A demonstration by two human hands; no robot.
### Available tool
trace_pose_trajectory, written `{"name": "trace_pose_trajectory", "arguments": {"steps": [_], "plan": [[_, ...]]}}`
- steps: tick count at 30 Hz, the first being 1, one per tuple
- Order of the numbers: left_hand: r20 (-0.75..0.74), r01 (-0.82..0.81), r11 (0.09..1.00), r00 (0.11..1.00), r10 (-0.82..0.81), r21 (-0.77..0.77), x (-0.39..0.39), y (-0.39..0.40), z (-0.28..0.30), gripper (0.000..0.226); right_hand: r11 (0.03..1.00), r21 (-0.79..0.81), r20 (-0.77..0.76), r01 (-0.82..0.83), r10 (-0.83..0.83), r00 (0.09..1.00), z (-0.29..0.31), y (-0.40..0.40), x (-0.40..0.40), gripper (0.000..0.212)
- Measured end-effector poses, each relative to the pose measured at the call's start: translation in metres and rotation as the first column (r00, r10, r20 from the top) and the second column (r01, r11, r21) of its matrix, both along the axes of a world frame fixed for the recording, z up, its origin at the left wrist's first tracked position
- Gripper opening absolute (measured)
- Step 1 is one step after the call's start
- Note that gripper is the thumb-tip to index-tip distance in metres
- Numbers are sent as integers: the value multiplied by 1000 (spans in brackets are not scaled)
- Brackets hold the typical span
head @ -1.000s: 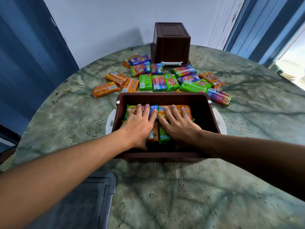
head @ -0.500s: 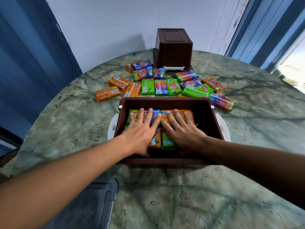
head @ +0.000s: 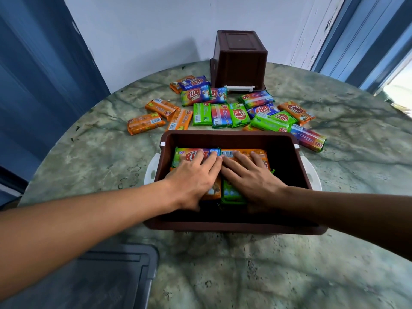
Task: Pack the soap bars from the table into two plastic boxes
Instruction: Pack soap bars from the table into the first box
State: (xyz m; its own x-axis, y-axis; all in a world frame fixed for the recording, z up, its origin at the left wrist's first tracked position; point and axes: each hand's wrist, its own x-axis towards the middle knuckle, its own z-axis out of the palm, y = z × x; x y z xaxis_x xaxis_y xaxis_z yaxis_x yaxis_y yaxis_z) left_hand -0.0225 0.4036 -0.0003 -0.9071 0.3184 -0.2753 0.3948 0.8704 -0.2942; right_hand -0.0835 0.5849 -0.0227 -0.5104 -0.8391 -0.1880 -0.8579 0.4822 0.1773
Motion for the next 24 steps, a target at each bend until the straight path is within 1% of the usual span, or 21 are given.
{"name": "trace_pose_trajectory", "arguments": {"steps": [1,3,5,6,7,8,9,10,11,12,13,14,15,16,18,20,21,22,23,24], "plan": [[8,16,1000,1000,-16,18,-3,-2,5,126,1000,-11,44,19,-18,999,7,0,0,115],[8,59,998,998,-59,29,-7,-5,14,121,998,-52,68,25,-21,997,16,-1,0,112],[-6,88,996,996,-88,24,-8,-6,17,119,999,-12,66,43,-42,997,15,-3,0,111],[-14,89,996,996,-88,22,-7,-5,16,120,999,23,41,41,-42,998,14,-4,2,107],[-18,79,997,997,-79,15,-6,-4,12,122,999,32,-15,32,-31,999,11,-6,6,95],[-20,59,998,998,-59,-1,-3,-2,7,125,1000,-22,-74,10,-12,997,4,-7,7,76],[-23,33,999,999,-33,-25,1,-2,0,128,999,-51,-93,10,-15,996,-3,-8,9,61],[-37,9,999,999,-11,-42,5,0,-3,129,998,-61,-92,12,-17,996,-4,-6,10,58],[-46,-12,999,999,10,-39,7,-1,-7,130,999,-33,-58,5,-7,998,-3,-7,9,68],[-48,-28,999,998,27,-21,8,-4,-9,130,999,-43,-30,-16,15,999,-5,-8,5,89],[-46,-26,1000,999,26,8,7,-4,-6,128,999,-53,30,-1,2,1000,1,-4,4,107],[-33,-26,999,999,28,36,6,-6,-3,126,997,-63,126,44,-36,991,8,0,4,114],[-26,-39,998,999,40,57,5,-9,-1,124,991,-78,211,104,-86,974,16,3,5,115],[-27,-70,995,997,72,76,3,-11,1,124,981,-103,241,166,-137,961,24,6,6,112],[-15,-163,982,986,165,94,2,-11,2,126,956,-105,224,275,-246,943,26,11,10,110],[13,-228,967,974,228,114,4,-7,-2,130,937,-64,191,343,-326,926,17,10,16,123],[23,-243,961,970,242,129,4,-5,-4,130,929,-43,197,367,-352,915,12,9,19,128],[29,-253,956,967,252,146,3,-6,-6,130,923,-33,215,384,-369,904,8,7,20,127],[32,-256,954,967,254,156,2,-6,-8,131,914,-41,254,403,-381,889,7,5,19,120],[36,-258,952,966,256,165,1,-7,-8,131,901,-69,322,428,-386,864,10,5,17,109]]}}
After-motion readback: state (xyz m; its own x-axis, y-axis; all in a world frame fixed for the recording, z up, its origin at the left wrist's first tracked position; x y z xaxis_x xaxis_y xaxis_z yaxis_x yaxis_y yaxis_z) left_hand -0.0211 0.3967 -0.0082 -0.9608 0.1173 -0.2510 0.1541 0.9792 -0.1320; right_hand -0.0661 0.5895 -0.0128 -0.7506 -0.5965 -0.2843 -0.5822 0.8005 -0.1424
